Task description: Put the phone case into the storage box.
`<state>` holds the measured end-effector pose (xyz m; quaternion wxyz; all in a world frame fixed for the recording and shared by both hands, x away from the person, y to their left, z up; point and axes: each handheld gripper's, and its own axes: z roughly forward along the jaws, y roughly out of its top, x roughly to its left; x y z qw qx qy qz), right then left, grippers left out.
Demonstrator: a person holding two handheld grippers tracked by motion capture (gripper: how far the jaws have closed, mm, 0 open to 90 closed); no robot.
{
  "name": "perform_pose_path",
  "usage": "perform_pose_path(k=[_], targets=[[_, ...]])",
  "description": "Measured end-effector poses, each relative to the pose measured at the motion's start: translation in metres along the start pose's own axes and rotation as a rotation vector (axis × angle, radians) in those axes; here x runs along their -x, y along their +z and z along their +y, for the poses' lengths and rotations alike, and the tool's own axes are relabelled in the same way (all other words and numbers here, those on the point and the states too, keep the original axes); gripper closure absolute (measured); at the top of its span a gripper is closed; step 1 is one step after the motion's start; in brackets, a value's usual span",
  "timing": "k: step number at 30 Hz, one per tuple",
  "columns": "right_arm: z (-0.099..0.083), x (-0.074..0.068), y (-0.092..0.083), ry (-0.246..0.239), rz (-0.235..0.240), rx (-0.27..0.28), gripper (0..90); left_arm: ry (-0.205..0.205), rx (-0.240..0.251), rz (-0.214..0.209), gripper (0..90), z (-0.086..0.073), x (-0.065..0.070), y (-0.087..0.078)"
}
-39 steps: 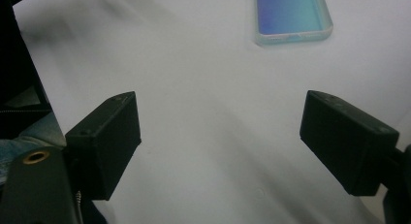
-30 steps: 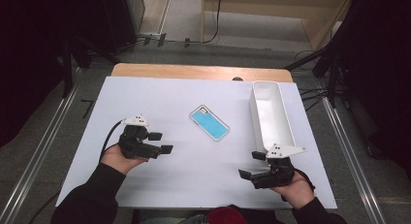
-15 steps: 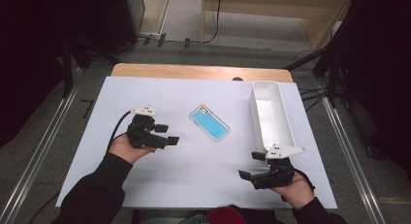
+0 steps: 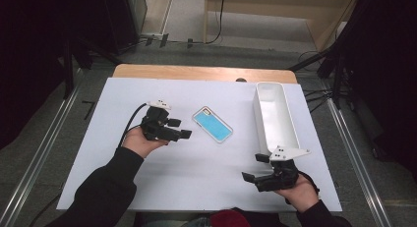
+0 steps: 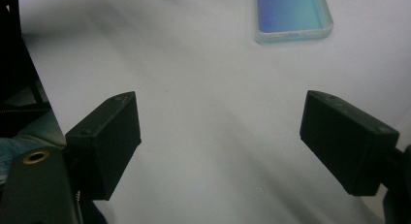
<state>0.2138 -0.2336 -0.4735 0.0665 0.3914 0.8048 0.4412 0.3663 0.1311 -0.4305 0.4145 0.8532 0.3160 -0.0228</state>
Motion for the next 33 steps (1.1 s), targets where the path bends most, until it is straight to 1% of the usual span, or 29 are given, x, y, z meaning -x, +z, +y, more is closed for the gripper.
perform_pose_path(k=[8, 9, 11, 13, 14, 18, 20, 23, 24, 27, 29, 31, 33], targets=[[0.0, 0.0, 0.0, -0.002, 0.003, -0.001, 13.2, 0.006, 0.008, -0.008, 28.3, 0.014, 0.002, 0.014], [0.0, 0.0, 0.0, -0.003, 0.003, -0.001, 13.2, 0.011, 0.0, -0.009, 28.3, 0.015, 0.002, 0.017], [0.0, 0.0, 0.0, -0.006, 0.004, -0.003, 13.2, 0.018, 0.002, -0.014, 28.3, 0.018, 0.003, 0.02], [0.0, 0.0, 0.0, -0.006, 0.003, -0.002, 13.2, 0.032, -0.003, -0.008, 28.3, 0.02, 0.006, 0.023], [0.0, 0.0, 0.0, -0.006, 0.004, -0.002, 13.2, 0.031, 0.003, -0.015, 28.3, 0.022, 0.006, 0.025], [0.0, 0.001, 0.001, 0.005, 0.006, -0.001, 13.2, 0.033, 0.013, -0.018, 28.3, 0.027, 0.008, 0.031], [0.0, 0.0, 0.001, 0.006, 0.007, 0.001, 13.2, 0.043, 0.005, -0.011, 28.3, 0.03, 0.01, 0.036], [0.0, 0.001, 0.001, -0.003, 0.006, 0.0, 13.2, 0.052, 0.019, -0.001, 28.4, 0.034, 0.014, 0.044], [0.0, 0.0, 0.001, -0.002, 0.006, 0.001, 13.2, 0.058, 0.015, 0.001, 28.4, 0.035, 0.014, 0.045], [0.0, 0.0, 0.001, -0.001, 0.007, 0.0, 13.2, 0.059, 0.035, -0.006, 30.4, 0.037, 0.016, 0.052], [0.0, 0.0, 0.001, -0.006, 0.007, -0.002, 13.3, 0.054, 0.024, -0.009, 30.3, 0.038, 0.016, 0.057], [0.0, 0.0, 0.001, -0.006, 0.006, -0.002, 13.2, 0.055, 0.023, -0.007, 30.4, 0.038, 0.017, 0.062], [0.0, 0.0, 0.001, -0.002, 0.007, -0.003, 13.3, 0.046, 0.019, -0.005, 30.4, 0.039, 0.017, 0.067]])
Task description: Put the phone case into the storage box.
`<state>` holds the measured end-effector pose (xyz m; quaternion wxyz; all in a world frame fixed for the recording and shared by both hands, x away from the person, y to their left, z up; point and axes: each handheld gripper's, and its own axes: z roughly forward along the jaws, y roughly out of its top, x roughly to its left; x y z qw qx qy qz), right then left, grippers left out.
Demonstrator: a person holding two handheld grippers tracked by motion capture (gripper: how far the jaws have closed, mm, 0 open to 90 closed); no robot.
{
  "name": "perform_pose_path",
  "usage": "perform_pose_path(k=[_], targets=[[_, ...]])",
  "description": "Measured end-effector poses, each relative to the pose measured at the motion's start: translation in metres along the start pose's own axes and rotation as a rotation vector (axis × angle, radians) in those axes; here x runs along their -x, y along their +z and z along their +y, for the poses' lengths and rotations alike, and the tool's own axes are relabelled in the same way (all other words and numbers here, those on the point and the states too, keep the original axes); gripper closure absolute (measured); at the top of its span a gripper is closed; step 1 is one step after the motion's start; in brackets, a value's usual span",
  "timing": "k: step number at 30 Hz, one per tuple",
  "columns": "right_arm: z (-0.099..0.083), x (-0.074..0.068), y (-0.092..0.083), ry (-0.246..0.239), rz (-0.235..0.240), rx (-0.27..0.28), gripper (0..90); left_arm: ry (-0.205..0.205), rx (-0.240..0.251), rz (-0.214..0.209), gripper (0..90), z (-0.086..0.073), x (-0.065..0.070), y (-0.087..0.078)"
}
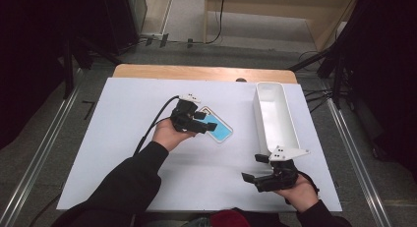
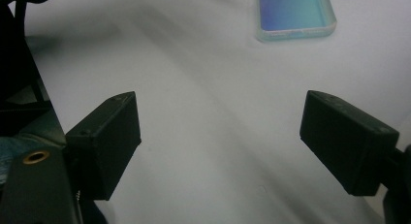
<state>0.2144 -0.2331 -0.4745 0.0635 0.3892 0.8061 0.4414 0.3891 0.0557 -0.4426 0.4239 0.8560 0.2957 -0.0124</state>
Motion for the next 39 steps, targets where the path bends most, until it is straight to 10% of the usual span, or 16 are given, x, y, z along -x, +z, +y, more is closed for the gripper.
perform_pose_path(k=[14, 26, 39], targets=[[0.0, -0.001, 0.001, -0.004, 0.005, -0.005, 13.2, 0.01, -0.019, 0.009, 36.1, 0.002, -0.001, 0.02], [0.0, -0.001, 0.0, -0.001, 0.007, -0.002, 13.2, 0.0, -0.034, -0.008, 88.9, -0.003, 0.004, 0.029], [0.0, 0.0, 0.0, -0.005, 0.005, 0.001, 13.2, -0.01, -0.045, 0.02, 89.0, -0.015, 0.006, 0.041]])
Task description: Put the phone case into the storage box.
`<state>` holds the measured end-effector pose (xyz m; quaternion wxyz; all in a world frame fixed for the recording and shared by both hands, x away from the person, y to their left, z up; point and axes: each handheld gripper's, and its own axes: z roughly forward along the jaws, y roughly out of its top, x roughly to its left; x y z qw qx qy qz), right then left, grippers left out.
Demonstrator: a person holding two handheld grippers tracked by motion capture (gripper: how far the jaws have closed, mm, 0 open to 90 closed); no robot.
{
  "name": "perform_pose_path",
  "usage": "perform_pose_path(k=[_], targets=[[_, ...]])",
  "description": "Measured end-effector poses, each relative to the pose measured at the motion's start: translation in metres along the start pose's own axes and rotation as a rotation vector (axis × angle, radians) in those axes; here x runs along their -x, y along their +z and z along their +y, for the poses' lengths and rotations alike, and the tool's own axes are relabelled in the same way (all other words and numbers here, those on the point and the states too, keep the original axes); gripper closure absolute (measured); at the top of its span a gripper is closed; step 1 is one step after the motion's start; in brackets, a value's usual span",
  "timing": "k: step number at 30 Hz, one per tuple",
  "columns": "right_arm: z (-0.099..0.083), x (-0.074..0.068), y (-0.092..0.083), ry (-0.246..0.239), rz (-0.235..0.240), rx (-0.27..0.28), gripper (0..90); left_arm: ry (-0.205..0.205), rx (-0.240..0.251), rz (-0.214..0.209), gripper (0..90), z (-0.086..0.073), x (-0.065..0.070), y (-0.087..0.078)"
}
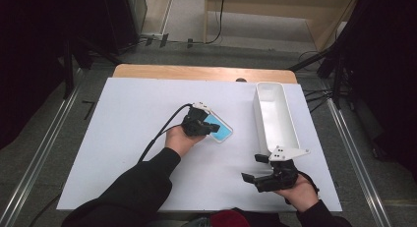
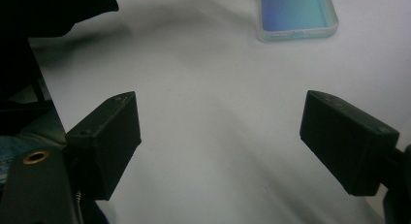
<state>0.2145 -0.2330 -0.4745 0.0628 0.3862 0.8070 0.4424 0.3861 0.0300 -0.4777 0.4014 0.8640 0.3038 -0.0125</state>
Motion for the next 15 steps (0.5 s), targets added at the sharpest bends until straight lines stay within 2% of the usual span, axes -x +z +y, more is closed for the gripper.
perform_pose_path(k=[15], targets=[[0.0, -0.001, 0.0, -0.001, 0.006, -0.005, 13.2, -0.002, -0.063, 0.016, 88.9, -0.012, 0.002, 0.022]])
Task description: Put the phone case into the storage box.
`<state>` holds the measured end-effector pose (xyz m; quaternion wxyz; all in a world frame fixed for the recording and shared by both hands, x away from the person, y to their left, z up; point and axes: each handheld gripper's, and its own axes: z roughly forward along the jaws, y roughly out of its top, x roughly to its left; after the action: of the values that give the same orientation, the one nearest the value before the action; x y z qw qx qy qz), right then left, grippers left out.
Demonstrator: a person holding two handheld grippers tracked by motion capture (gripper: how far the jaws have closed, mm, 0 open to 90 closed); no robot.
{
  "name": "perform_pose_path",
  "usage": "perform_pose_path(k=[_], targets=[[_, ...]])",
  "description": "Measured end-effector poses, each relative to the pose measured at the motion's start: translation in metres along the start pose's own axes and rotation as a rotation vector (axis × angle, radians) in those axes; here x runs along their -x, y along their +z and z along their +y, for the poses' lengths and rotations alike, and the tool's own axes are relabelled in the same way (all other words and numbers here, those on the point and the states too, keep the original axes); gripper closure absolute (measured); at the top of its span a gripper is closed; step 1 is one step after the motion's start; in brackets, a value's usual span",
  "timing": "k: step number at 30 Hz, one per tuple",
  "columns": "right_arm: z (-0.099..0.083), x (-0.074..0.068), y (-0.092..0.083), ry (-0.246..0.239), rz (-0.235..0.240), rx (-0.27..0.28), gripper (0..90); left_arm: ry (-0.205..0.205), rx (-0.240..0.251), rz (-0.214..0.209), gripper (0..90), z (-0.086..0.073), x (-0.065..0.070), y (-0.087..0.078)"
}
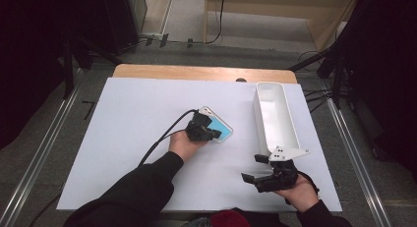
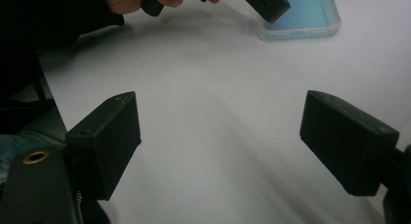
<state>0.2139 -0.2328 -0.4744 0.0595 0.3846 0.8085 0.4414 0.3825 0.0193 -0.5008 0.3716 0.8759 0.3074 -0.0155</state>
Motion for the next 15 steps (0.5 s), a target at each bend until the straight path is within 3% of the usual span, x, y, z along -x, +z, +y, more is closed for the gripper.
perform_pose_path(k=[15], targets=[[0.0, 0.0003, -0.0002, -0.002, -0.001, 0.002, 13.3, -0.02, -0.017, 0.0, 88.8, -0.0062, -0.0057, -0.004]])
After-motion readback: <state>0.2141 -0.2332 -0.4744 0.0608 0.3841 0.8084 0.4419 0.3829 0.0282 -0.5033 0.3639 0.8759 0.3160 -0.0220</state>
